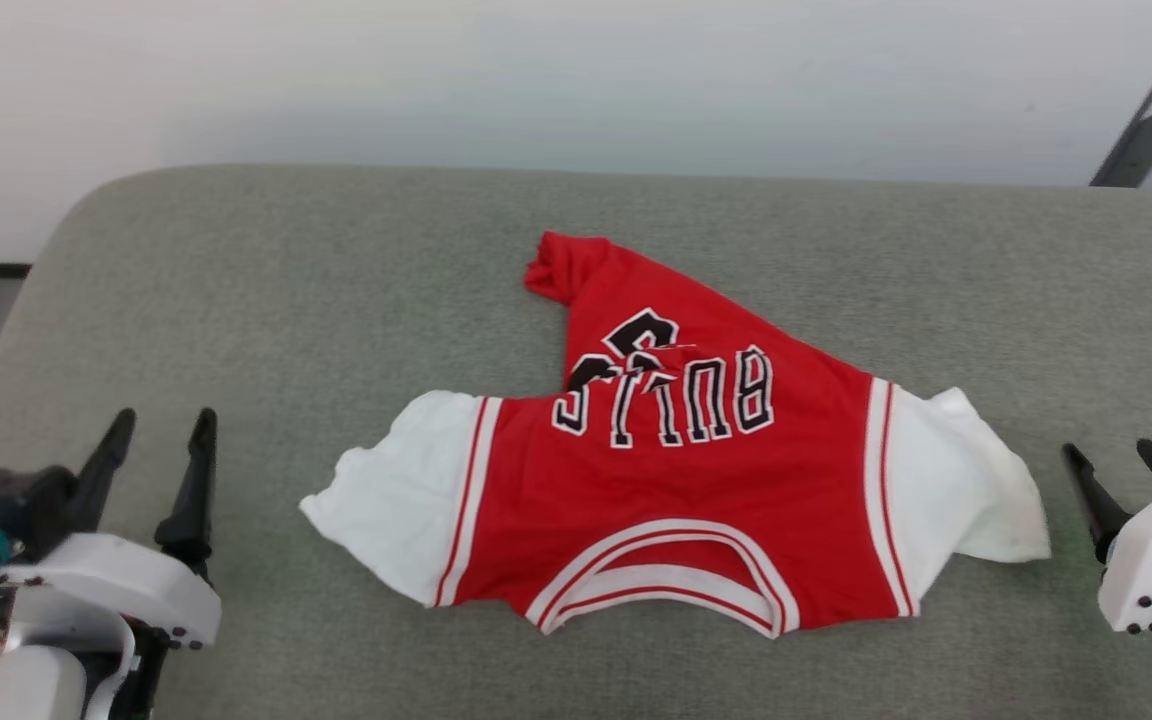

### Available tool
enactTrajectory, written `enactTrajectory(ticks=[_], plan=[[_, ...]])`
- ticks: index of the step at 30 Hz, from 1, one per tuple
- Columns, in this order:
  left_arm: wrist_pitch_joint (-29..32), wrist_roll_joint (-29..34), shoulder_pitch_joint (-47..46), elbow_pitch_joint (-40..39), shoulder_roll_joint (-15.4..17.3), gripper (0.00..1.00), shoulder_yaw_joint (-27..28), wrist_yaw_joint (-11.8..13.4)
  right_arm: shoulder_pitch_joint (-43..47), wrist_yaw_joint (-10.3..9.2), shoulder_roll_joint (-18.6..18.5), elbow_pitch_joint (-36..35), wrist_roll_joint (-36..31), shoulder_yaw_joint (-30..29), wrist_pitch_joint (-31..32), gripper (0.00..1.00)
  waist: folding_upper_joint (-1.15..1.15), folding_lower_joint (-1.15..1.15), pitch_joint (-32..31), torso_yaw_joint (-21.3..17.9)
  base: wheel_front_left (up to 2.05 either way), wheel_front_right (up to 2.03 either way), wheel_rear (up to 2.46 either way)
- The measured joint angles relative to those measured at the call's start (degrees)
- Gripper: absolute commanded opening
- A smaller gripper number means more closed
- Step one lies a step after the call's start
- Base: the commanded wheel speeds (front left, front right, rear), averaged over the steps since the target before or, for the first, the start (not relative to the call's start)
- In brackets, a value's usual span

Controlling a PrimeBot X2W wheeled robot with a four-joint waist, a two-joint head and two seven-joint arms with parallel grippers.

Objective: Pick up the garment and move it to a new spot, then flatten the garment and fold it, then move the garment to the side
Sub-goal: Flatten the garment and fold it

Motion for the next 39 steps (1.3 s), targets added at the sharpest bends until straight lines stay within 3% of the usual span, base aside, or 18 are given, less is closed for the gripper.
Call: enactTrajectory(ticks=[6, 13, 18, 23, 26, 35, 38, 39], plan=[[9.66, -2.77, -2.19, 0.07, 2.8, 1.0, -2.89, -1.98, 2.44, 0.0, 2.79, -6.35, -4.2, -1.83, -9.12, 1.0, 0.0, 0.0, -0.51, -2.52, 0.0, 0.0, 0.0], [25.12, -9.7, -7.78, 2.48, 5.97, 1.0, -6.31, -3.27, 3.0, 0.0, 6.9, -10.11, -8.12, -3.41, -18.18, 1.0, 0.0, 0.0, -0.05, -5.46, 0.0, 0.0, 0.0], [38.74, -14.78, -12.02, 7.45, 7.75, 1.0, -8.73, -3.49, 2.72, 0.0, 8.95, -11.41, -9.65, -3.47, -20.92, 1.0, 0.0, 0.0, 0.86, -7.28, 0.0, 0.0, 0.0], [50.07, -14.75, -14.97, 12.67, 9.82, 1.0, -11.92, -2.59, 2.01, 0.0, 9.93, -11.91, -10.13, -3.55, -21.11, 1.0, 0.0, 0.0, 2.0, -8.85, 0.0, 0.0, 0.0], [53.88, -14.74, -16.21, 14.54, 10.12, 1.0, -13.08, -2.3, 1.48, 0.0, 10.09, -12.25, -10.16, -3.65, -20.97, 1.0, 0.0, 0.0, 2.7, -9.62, 0.0, 0.0, 0.0], [56.22, -13.14, -19.43, 20.69, 10.57, 1.0, -15.71, -2.4, 0.79, 0.0, 10.58, -13.29, -10.17, -4.3, -20.04, 1.0, 0.0, 0.0, 4.57, -10.84, 0.0, 0.0, 0.0], [57.18, -13.32, -20.38, 22.46, 10.38, 0.7, -16.21, -2.45, 0.76, 0.0, 10.72, -13.66, -9.85, -4.09, -18.72, 1.0, 0.0, 0.0, 4.96, -10.97, 0.0, 0.0, 0.0], [57.17, -13.63, -20.61, 23.26, 10.24, 0.45, -16.0, -2.45, 0.76, 0.0, 10.66, -13.72, -9.34, -3.74, -17.91, 1.0, 0.0, 0.0, 5.07, -10.96, 0.0, 0.0, 0.0]])
